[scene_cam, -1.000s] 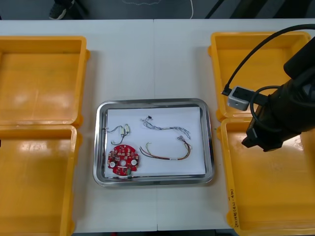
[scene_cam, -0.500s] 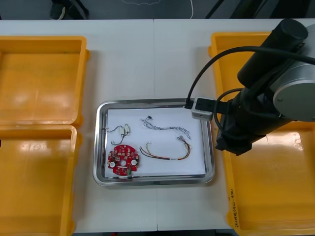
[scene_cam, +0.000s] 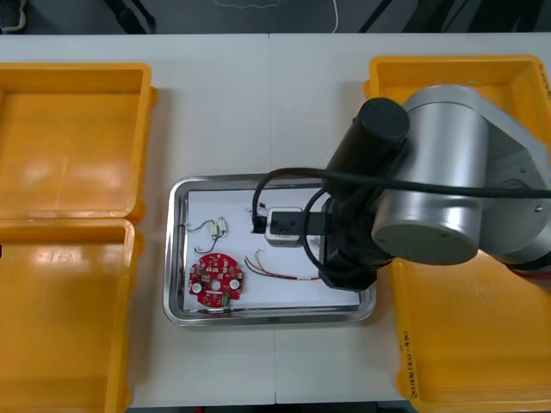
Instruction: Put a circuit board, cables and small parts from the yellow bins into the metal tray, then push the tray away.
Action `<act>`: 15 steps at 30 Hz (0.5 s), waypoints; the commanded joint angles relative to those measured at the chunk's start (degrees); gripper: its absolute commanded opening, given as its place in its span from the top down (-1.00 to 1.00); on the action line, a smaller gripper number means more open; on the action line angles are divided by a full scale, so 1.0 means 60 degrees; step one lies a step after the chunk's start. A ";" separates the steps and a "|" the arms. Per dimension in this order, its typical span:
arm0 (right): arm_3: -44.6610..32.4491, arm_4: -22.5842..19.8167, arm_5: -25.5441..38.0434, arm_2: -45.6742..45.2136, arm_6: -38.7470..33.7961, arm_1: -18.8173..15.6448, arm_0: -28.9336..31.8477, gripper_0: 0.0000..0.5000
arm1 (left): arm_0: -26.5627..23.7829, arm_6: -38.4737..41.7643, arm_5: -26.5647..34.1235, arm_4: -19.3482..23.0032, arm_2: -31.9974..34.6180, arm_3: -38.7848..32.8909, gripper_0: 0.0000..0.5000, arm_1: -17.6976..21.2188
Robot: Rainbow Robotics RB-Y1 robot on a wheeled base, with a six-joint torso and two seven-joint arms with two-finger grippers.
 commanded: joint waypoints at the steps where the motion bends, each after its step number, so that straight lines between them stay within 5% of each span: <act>1: -0.0289 0.0553 -0.0070 0.0856 0.0208 0.0566 -0.0527 -1.00 | 0.0213 -0.0980 0.0055 0.0038 0.0064 -0.0201 -1.00 0.0448; 15: 0.0341 0.1549 -0.0466 0.2159 0.0223 0.1430 -0.0571 -1.00 | 0.0213 -0.0980 0.0055 0.0038 0.0064 -0.0201 -1.00 0.0448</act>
